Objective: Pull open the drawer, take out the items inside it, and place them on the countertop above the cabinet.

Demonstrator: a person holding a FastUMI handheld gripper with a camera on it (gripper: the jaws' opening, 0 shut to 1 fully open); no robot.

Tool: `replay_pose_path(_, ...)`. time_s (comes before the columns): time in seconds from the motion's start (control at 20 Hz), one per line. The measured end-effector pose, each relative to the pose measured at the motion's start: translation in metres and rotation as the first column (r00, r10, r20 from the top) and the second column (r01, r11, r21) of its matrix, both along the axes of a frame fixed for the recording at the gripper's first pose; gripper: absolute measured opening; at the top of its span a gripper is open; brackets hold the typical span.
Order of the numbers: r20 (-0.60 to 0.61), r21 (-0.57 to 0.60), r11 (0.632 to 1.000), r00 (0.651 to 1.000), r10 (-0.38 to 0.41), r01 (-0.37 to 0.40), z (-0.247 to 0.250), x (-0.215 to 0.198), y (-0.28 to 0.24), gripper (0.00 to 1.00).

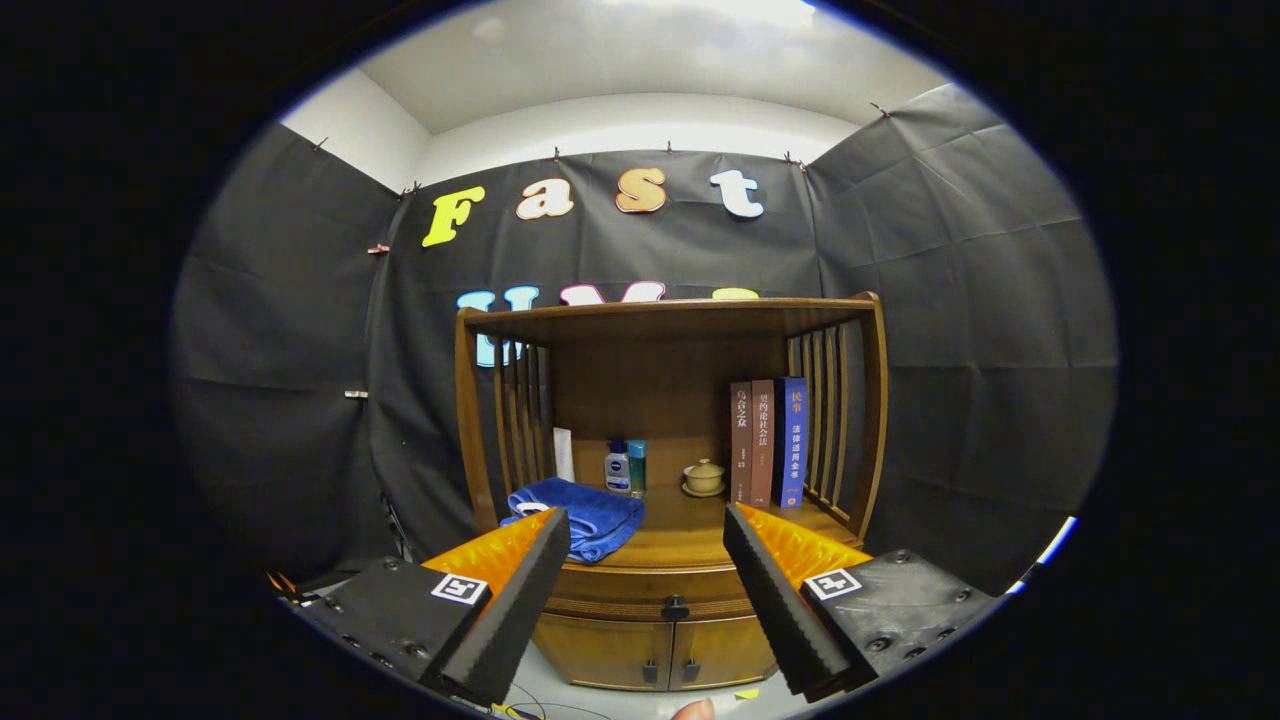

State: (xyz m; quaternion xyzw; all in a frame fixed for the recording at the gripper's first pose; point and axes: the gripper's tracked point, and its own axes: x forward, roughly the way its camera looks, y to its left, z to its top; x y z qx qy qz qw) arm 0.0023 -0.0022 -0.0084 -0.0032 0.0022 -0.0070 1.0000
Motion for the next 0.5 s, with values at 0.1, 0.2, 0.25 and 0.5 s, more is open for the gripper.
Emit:
replay_pose_path(0.1, -0.004, -0.008, 1.000, 1.000, 0.002, -0.002, -0.010, 0.006, -0.001, 0.99)
replay_pose_path(0.2, 0.010, -0.014, 1.000, 1.000, 0.003, -0.003, -0.021, 0.011, -0.003, 0.99)
replay_pose_path(0.25, 0.001, -0.018, 1.000, 1.000, 0.010, -0.010, -0.033, 0.017, -0.004, 0.99)
replay_pose_path(0.5, -0.054, -0.038, 0.999, 0.998, -0.017, 0.015, -0.102, 0.058, -0.014, 0.99)
